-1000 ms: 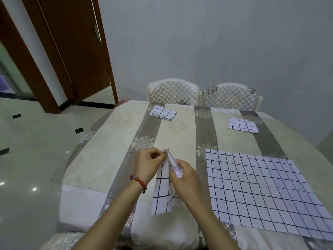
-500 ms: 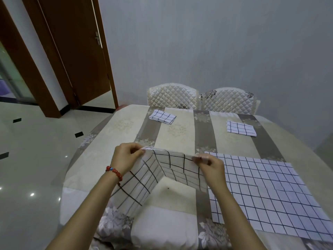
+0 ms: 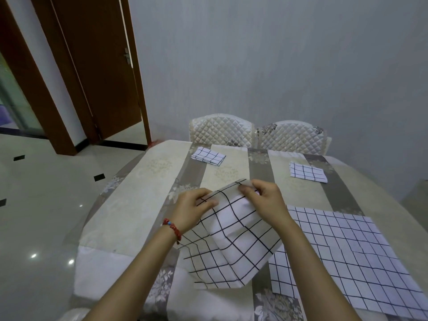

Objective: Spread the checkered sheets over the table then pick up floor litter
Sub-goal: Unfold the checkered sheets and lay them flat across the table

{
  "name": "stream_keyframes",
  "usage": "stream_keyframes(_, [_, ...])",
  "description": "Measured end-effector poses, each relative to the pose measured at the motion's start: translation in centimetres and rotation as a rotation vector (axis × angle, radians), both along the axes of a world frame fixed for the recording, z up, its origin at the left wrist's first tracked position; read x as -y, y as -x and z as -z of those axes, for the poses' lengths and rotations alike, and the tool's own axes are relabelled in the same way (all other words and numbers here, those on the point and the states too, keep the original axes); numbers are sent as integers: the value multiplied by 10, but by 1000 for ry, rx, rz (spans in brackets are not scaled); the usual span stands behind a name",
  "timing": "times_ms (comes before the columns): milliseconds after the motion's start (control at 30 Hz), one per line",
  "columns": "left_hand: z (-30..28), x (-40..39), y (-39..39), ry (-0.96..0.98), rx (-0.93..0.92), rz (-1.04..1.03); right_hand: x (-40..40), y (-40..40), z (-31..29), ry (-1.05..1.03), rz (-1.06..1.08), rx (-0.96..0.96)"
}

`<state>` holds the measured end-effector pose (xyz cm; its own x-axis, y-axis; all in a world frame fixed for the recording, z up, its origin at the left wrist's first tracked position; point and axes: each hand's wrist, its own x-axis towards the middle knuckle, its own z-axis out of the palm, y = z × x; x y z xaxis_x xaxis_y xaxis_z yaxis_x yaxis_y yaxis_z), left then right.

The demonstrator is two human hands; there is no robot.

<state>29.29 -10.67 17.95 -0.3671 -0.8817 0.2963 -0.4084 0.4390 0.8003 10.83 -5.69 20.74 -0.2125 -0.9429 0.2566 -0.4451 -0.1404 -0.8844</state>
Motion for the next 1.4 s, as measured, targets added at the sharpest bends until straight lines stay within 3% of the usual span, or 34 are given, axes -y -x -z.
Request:
stream_keyframes(167, [-9,-3,14,-25,-112,-22,-2,-3,-6,15,-54,-4])
stream_keyframes(467, [-10,-3,9,-77,-93,85,2,-3,-1,-46,-30,68])
stream_keyframes(633, [-11,-7,9,-88,-200,58,6,-9,5,-80,-26,92])
stream_keyframes(867, [-7,-5,10,-11,-270,-160,6,-13,10,-80,-31,127])
stream_keyframes(1033, [-5,3,-2,-56,-382,-228,4,-8,14,-76,4,175])
stream_keyframes(1300, [-15,25,-50,-9,-427,-407,-3,18,13,-55,348,366])
stream_keyframes(1400, [-17,30,-71,-2,-453,-499,-6,33,14,-49,389,325])
